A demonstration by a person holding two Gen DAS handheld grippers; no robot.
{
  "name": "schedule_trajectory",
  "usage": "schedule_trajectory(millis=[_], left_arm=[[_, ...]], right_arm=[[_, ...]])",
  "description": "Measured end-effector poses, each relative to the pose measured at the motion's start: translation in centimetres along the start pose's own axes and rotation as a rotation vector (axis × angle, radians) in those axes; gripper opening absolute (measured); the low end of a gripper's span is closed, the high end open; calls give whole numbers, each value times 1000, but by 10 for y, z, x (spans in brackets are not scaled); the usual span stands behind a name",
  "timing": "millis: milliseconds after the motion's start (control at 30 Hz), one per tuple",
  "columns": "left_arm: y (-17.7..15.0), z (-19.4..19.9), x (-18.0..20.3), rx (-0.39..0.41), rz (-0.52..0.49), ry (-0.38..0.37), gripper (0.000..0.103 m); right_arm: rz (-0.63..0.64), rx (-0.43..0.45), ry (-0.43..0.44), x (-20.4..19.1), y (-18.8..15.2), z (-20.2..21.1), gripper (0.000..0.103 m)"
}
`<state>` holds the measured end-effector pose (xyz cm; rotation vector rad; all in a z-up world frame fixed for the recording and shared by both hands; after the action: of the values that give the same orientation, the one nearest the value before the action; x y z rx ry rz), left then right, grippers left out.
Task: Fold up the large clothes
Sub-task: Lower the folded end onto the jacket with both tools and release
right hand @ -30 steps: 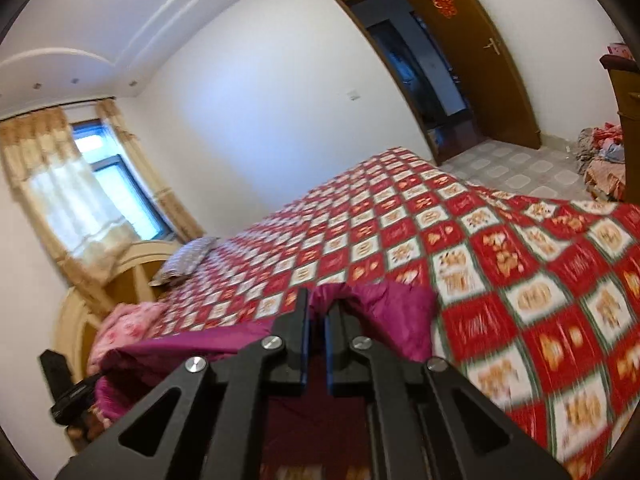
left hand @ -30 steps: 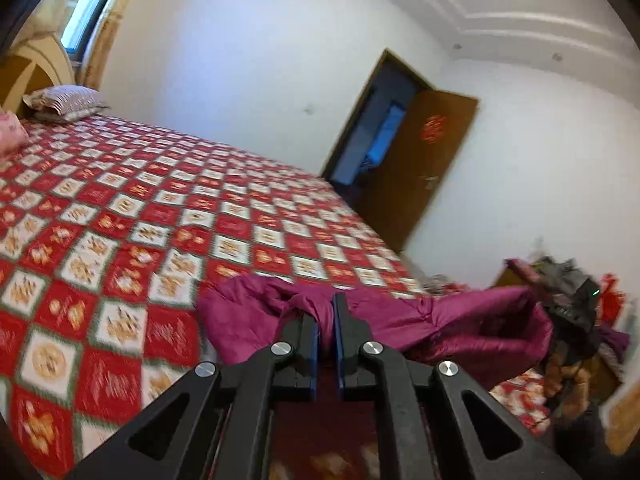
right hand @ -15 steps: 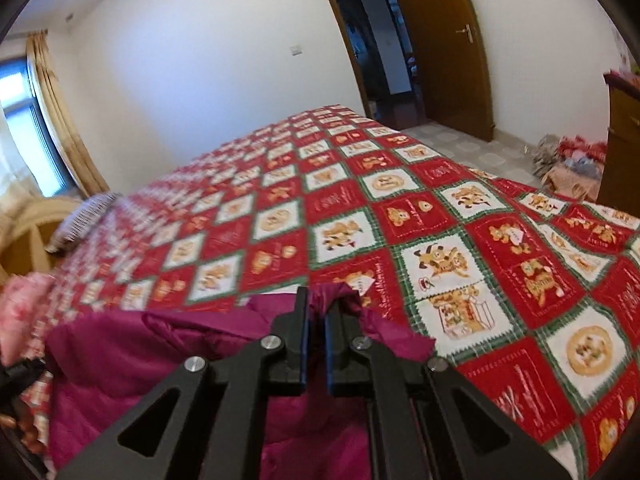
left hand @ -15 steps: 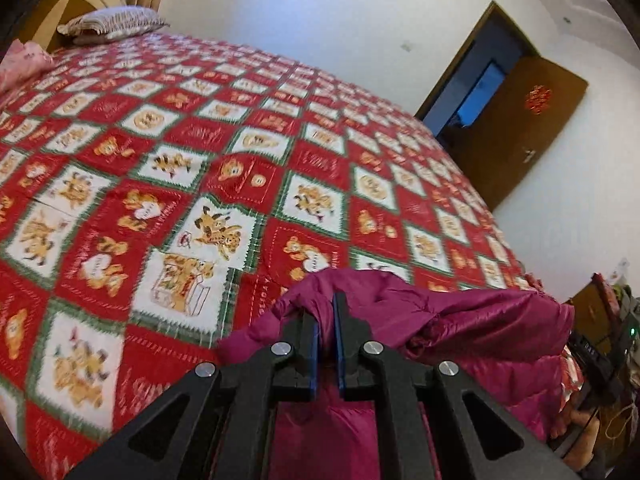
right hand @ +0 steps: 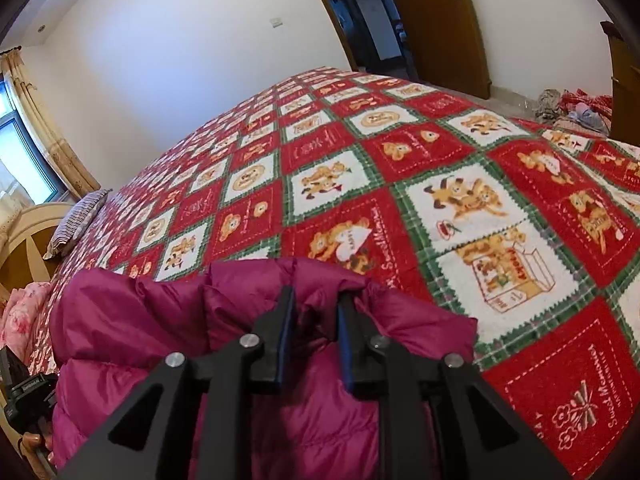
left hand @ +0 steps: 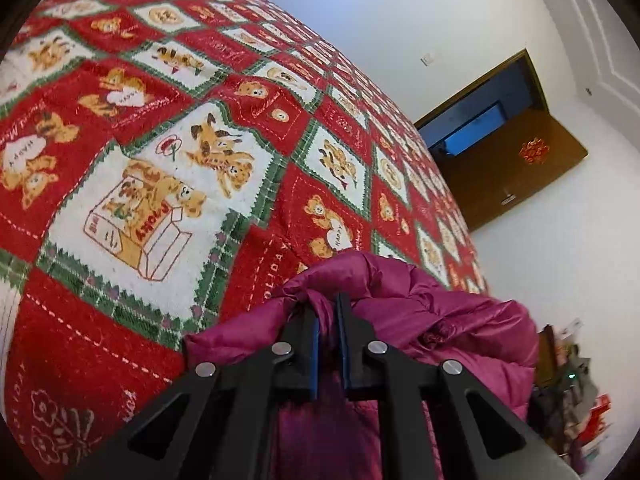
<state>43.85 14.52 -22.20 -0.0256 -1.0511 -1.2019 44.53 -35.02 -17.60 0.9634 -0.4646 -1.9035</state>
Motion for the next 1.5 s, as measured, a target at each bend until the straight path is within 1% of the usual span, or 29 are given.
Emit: schedule_trajectory(millis=[33,100,167,200,233,267,300,333,367,400,433,500,533,567,600,633,700,733,800,867,933,1000,1033,1133,1200,1267,1333,1400,1500], left_arm=[[1,2,-1,-6,14,-11,9],[12,17,-4,-14,62,-66,9],[25,36,-3,19,92,-113,10],[33,46,-3,38,105,-122,12],[42,57,-5,64,124,-110,25],[52,72,-9,100,154,-84,51],[58,83,-11,129,175,-68,73],[63,97,-11,169,192,-51,77],[66,109,-4,198,173,-39,77],[67,114,8,192,109,-18,77],[66,114,20,179,46,13,77],[56,105,53,152,-123,99,77],[52,100,64,144,-173,120,77],[43,92,82,128,-251,146,77],[36,85,94,116,-304,160,77],[23,70,115,98,-373,171,77],[4,42,145,75,-459,180,77],[-4,37,150,70,-485,191,77],[-22,15,170,85,-552,266,77],[-30,0,178,114,-598,322,78],[-32,-20,180,122,-633,398,78],[-32,-32,173,108,-632,428,78],[-33,-39,169,93,-620,435,78],[-38,-60,142,23,-522,416,78],[-39,-65,128,17,-463,378,78],[-41,-68,127,23,-454,367,79],[-43,-72,126,25,-462,376,80],[-44,-76,125,24,-466,389,81],[-41,-83,121,15,-448,386,82]], right_arm=[[-2,-1,-1,0,0,0,22],[-9,-1,2,1,0,1,23],[-16,1,8,1,0,2,24],[-19,4,12,1,0,2,25],[-22,7,13,1,0,1,26],[-24,8,16,1,1,1,27],[-26,5,17,1,2,2,28],[-30,2,18,1,3,2,31],[-36,-1,20,1,5,5,36],[-44,2,30,0,7,11,44],[-55,26,47,-1,11,24,55],[-63,106,78,-5,19,53,68],[-43,152,71,-11,23,70,67],[4,167,56,-20,26,82,63],[66,156,56,-34,27,87,41],[124,129,64,-50,26,86,23],[234,81,75,-89,20,85,22],[260,76,87,-101,19,83,22],[311,61,102,-130,12,74,22],[326,40,88,-145,3,53,22],[327,4,63,-146,-3,25,22],[324,-28,43,-140,-11,-2,22],[323,-36,40,-138,-16,-9,22],[280,-71,35,-124,-27,-29,21],[230,-87,66,-115,-29,-35,20],[212,-96,86,-112,-28,-36,20],[202,-110,97,-110,-31,-39,20],[197,-120,99,-109,-32,-42,20],[198,-128,87,-109,-34,-46,20]])
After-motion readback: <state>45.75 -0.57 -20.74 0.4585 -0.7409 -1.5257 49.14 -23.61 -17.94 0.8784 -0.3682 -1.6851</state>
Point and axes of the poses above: each gripper's, at about its wrist camera, not at the fingertips, and z roughly against the way its jaws point, x to its right, y to its top, the point moved 5 cm from there along -z, roughly the way its jaws point, and after that the axes turned 4 degrees about -z, right-handed, at the moved point
